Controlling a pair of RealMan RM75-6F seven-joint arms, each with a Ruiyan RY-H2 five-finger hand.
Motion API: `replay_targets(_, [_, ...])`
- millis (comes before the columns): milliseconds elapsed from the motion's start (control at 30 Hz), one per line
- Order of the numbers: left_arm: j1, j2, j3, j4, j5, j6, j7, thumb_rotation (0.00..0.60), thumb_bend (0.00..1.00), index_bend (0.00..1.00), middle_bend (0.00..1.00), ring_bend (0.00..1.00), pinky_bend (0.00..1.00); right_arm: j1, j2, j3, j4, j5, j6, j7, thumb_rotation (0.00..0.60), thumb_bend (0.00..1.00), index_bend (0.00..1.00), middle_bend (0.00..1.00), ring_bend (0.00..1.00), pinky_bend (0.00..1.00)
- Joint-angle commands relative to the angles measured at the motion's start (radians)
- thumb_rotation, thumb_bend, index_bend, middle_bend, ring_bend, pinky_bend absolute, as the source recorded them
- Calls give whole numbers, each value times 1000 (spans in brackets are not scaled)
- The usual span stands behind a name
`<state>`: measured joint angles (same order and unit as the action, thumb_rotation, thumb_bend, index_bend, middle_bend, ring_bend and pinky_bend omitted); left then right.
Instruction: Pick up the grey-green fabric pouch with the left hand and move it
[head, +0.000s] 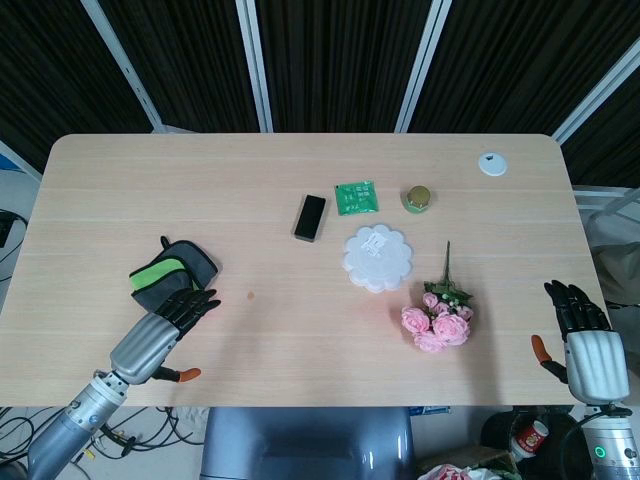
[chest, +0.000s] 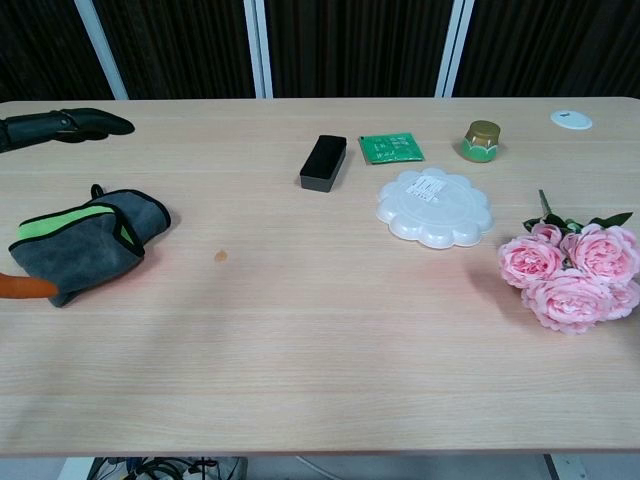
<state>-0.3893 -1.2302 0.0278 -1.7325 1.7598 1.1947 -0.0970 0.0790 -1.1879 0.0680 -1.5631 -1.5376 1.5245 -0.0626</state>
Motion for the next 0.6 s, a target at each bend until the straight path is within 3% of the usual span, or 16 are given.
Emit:
replay_targets(33, [-7,2,7,-6,16,1,-1,600,0,0,0,0,10,0,0,1,-1,5,-4,2,600,265,115,105,100,234])
replay_targets(200, [-7,9,20,-11,31,10,11,600,0,0,0,0,10,1,4,-2,-3,7,-12,-1,600,251,85,66,61,216])
replay_targets(400, [-6,7,24,-9,14,10,18,600,0,0,0,0,10,4,9,-7,-1,-5,-14,-7,600,146,7,4,15,204])
replay_targets(600, [-5,1,29,-6,2,9,29,600,0,0,0,0,10,7,3,-5,6,-5,-15,-12,600,65,0,0,0,190])
